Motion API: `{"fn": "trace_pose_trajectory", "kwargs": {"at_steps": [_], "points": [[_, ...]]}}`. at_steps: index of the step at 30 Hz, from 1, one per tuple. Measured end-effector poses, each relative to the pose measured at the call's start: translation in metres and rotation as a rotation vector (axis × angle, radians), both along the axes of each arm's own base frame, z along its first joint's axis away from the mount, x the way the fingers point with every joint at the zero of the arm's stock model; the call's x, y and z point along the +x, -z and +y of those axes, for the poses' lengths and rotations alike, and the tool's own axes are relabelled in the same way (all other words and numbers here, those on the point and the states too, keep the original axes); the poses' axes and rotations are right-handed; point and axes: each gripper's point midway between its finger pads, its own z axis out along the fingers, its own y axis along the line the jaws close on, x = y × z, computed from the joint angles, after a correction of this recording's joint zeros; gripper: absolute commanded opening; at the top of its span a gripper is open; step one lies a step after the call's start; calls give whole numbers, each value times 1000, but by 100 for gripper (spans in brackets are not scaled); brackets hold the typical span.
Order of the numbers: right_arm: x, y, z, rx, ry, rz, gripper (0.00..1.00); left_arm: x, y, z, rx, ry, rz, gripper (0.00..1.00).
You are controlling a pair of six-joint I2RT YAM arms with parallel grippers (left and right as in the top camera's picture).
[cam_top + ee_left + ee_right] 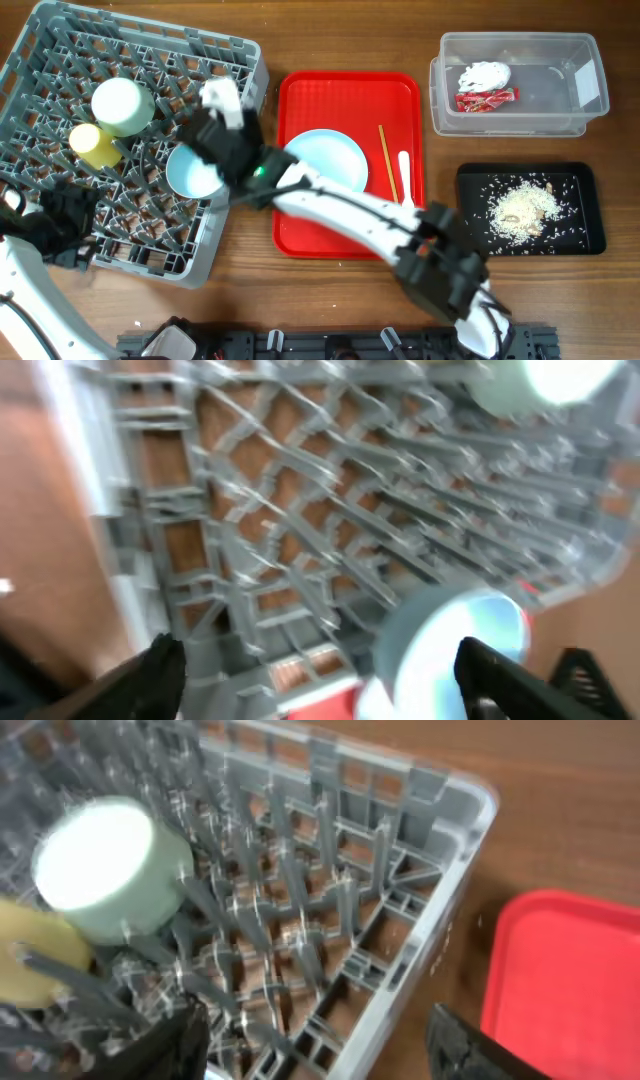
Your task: Sort waste into correct bins and load items into the dishwasher rack
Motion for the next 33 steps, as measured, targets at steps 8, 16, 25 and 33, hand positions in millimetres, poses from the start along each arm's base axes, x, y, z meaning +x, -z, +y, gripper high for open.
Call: {"fn": "trace_pose_trajectory", "kwargs": {"at_steps": [8, 16, 25, 33], "points": [[56, -180, -185, 292, 266, 7, 100, 46, -14, -78, -12, 443, -164, 10], [66, -150, -346, 313, 512, 238, 100, 77, -12, -185, 270, 973, -225, 55], [45, -92, -425, 221, 732, 425, 100, 80, 6, -173, 607, 1004, -37, 40], [45, -92, -428, 212, 742, 419, 100, 100, 63, -192, 601, 1156, 97, 49]]}}
